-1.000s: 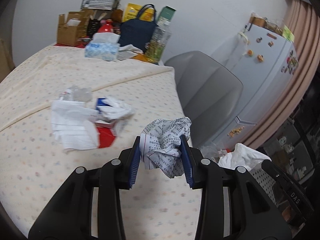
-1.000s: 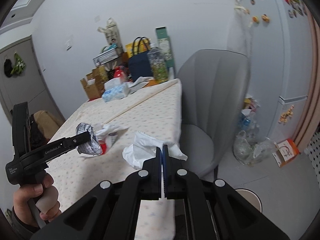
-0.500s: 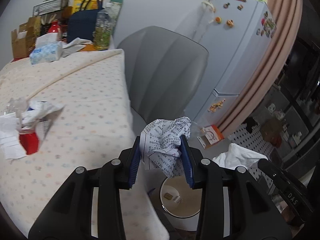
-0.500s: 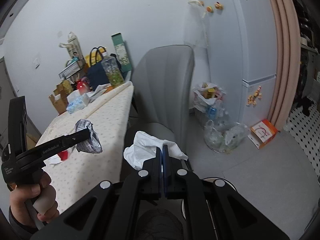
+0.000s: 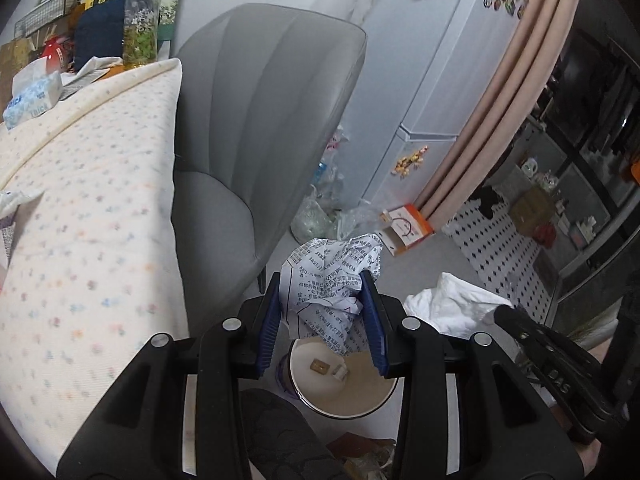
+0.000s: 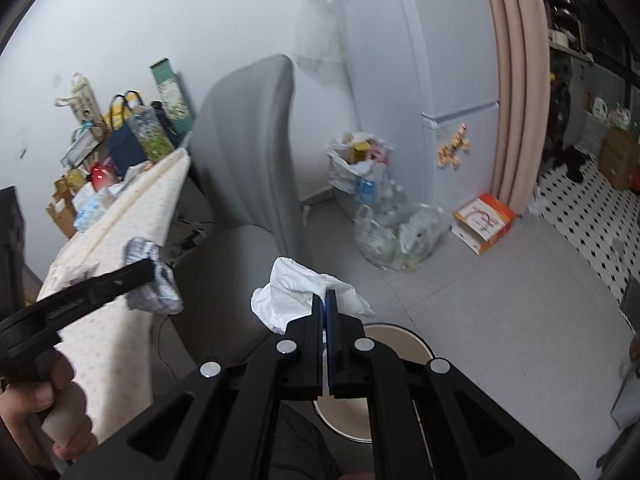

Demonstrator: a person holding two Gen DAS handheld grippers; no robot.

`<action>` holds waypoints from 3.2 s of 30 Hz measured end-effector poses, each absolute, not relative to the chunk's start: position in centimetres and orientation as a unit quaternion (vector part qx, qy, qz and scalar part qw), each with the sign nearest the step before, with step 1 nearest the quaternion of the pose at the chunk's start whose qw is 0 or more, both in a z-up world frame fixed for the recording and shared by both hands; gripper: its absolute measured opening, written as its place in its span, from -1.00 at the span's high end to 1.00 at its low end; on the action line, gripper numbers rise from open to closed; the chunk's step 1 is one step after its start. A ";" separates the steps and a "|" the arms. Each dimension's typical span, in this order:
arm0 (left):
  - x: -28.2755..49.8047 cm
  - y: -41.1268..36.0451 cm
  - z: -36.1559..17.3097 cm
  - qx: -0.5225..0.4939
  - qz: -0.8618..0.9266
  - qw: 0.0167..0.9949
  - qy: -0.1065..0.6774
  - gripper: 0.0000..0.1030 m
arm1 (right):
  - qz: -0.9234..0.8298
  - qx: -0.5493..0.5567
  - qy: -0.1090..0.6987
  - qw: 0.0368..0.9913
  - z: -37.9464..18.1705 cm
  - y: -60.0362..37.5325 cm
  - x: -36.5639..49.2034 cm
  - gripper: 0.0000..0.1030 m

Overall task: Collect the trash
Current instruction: 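Carry the paper and tissue to the white bin, then open both grippers to drop the paper and tissue into the bin, then move both tools back to the remaining trash on the table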

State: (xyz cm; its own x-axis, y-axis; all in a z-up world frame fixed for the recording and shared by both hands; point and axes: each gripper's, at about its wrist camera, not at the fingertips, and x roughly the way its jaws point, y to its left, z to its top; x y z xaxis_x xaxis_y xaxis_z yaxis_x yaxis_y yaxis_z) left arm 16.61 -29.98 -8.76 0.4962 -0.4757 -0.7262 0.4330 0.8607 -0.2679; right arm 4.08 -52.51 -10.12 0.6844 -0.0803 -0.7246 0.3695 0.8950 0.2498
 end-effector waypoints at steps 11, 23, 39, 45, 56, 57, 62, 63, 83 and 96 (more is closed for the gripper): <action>16.3 -31.3 -10.5 -0.008 -0.261 0.857 0.444 0.26 | -0.135 0.246 0.449 0.848 -18.0 -55.3 4.6 -0.23; 16.5 -34.6 -12.2 0.010 -0.278 0.841 0.464 0.26 | -0.187 0.249 0.429 0.848 -16.2 -58.1 2.3 -0.68; 15.6 -34.5 -9.8 -0.002 -0.291 0.851 0.437 -0.86 | -0.216 0.246 0.381 0.865 -12.1 -58.8 0.2 -0.85; 15.8 -30.4 -7.1 -0.023 -0.269 0.871 0.410 -0.89 | -0.193 0.230 0.375 0.877 -10.5 -56.5 1.0 -0.85; 15.6 -21.6 -3.6 -0.066 -0.213 0.902 0.369 -0.89 | -0.127 0.193 0.354 0.906 -6.3 -50.1 3.3 -0.85; 15.5 -20.7 -3.3 -0.070 -0.207 0.904 0.366 -0.89 | -0.118 0.190 0.353 0.909 -5.8 -49.2 3.6 -0.86; 15.5 -16.3 -2.5 -0.092 -0.179 0.913 0.356 -0.89 | -0.067 0.175 0.349 0.918 -4.4 -45.2 5.0 -0.86; 15.4 -15.4 -2.3 -0.096 -0.173 0.915 0.353 -0.89 | -0.060 0.172 0.349 0.919 -4.2 -44.5 5.1 -0.86; 13.7 0.6 -2.2 -0.180 -0.078 0.924 0.329 -0.78 | 0.070 0.116 0.355 0.925 -1.5 -30.6 9.6 -0.85; 14.5 7.3 -4.8 -0.224 -0.025 0.910 0.348 -0.16 | 0.131 0.092 0.373 0.914 -2.2 -23.8 12.5 -0.85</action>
